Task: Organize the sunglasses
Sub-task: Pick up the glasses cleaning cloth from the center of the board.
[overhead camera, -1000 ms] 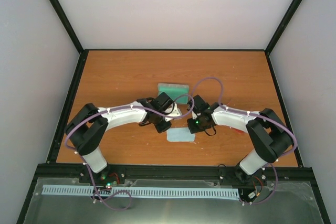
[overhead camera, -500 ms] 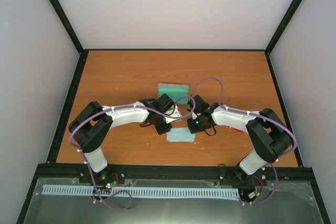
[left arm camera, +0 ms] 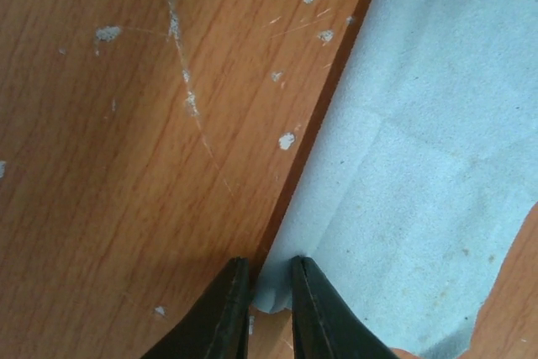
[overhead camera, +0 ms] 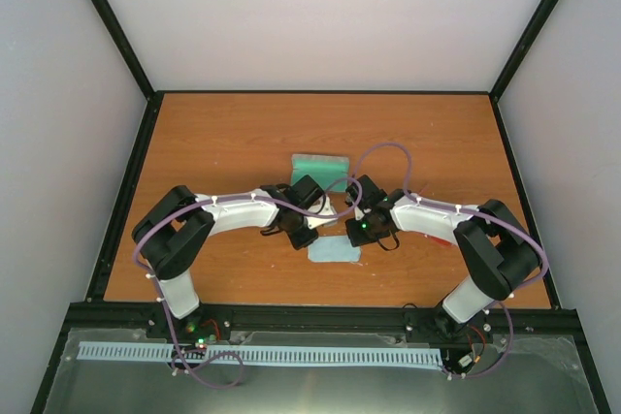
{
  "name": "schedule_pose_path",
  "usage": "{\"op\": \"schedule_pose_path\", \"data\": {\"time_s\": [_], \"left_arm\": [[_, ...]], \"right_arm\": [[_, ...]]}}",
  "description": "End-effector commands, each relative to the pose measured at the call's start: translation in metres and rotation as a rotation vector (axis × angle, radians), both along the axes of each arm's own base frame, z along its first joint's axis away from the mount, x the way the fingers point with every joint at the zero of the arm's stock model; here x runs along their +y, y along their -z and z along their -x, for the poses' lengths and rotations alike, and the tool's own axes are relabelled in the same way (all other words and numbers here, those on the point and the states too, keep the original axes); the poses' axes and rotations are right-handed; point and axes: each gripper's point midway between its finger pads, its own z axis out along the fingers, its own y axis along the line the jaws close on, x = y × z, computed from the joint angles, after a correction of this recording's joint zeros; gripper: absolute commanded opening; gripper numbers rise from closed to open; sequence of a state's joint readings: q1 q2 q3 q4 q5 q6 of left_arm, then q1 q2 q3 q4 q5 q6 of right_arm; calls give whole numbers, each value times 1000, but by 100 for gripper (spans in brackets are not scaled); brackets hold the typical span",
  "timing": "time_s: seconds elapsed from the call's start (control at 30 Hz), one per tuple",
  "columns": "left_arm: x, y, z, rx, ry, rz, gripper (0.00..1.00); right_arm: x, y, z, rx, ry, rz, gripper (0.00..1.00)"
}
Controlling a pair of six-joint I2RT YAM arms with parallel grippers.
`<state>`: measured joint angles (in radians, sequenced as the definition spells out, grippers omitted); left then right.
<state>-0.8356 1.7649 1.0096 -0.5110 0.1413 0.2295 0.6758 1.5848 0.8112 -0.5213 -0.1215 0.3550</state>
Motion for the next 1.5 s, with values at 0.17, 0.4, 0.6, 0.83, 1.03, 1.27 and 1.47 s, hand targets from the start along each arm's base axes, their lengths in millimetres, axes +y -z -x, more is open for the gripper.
{"op": "schedule_pose_path", "data": {"time_s": [0.17, 0.4, 0.6, 0.83, 1.03, 1.27, 1.47], "left_arm": [[-3, 8, 19, 68, 56, 5, 9], [-1, 7, 25, 84, 70, 11, 0], [-3, -7, 11, 15, 63, 17, 0], [-3, -25, -21, -92, 43, 19, 0], [0, -29, -39, -139, 26, 17, 0], [10, -41, -71, -187, -29, 36, 0], [19, -50, -106, -233, -57, 43, 0]], "right_arm": [[3, 3, 1, 13, -19, 2, 3], [0, 0, 2, 2, -12, 10, 3], [-1, -6, -6, -30, -7, 21, 3], [6, -18, -27, -94, -5, 33, 3], [16, -29, -47, -145, -10, 33, 3], [24, -37, -68, -195, -7, 46, 3], [35, -44, -92, -238, -11, 52, 3]]}}
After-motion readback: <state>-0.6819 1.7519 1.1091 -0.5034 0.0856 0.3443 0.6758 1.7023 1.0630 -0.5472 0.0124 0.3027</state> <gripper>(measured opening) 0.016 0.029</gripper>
